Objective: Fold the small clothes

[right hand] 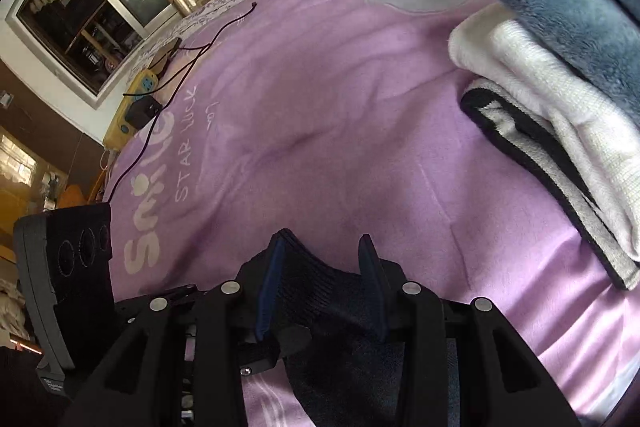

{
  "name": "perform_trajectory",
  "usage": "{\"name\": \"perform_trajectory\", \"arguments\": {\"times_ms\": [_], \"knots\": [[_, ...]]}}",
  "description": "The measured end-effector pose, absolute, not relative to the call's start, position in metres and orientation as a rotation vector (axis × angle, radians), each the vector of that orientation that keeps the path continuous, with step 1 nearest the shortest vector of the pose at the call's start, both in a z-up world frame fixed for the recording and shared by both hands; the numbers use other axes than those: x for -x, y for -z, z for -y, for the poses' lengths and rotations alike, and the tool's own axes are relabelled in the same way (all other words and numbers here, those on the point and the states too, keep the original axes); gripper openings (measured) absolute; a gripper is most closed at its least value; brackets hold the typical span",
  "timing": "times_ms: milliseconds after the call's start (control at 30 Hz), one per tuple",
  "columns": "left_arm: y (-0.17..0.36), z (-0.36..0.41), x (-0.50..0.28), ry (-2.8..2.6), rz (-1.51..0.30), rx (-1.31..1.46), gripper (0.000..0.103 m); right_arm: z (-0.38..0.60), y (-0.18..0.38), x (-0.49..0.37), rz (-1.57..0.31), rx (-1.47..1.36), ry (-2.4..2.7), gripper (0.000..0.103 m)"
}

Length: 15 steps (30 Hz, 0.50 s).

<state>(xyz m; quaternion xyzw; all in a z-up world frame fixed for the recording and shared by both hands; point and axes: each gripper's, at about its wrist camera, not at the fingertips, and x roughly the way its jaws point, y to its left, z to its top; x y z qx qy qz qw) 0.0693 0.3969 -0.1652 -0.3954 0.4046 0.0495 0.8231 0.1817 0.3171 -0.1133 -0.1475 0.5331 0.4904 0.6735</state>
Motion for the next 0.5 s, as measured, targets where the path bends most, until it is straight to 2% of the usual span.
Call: {"name": "perform_trajectory", "arguments": {"times_ms": [100, 200, 233, 267, 367, 500], "knots": [[0.166, -0.397, -0.069, -0.115, -0.858, 0.821, 0.045, -0.329, 0.122, -0.182, -1.241, 0.376, -1.145, 0.036], [0.168, -0.401, -0.068, -0.117, -0.857, 0.828, 0.038, -0.337, 0.13, -0.181, -1.26, 0.438, -1.155, 0.024], [0.168, -0.402, -0.068, -0.118, -0.857, 0.829, 0.034, -0.337, 0.132, -0.182, -1.266, 0.444, -1.162, 0.012], [0.169, -0.404, -0.067, -0.124, -0.857, 0.831, 0.027, -0.336, 0.131, -0.181, -1.265, 0.442, -1.171, 0.009], [0.169, -0.409, -0.064, -0.122, -0.846, 0.854, 0.017, -0.33, 0.123, -0.176, -1.226, 0.415, -1.188, 0.007], [0.151, -0.404, -0.058, -0.12, -0.813, 0.811, 0.012, -0.315, 0.106, -0.174, -1.173, 0.346, -1.192, 0.006]]}}
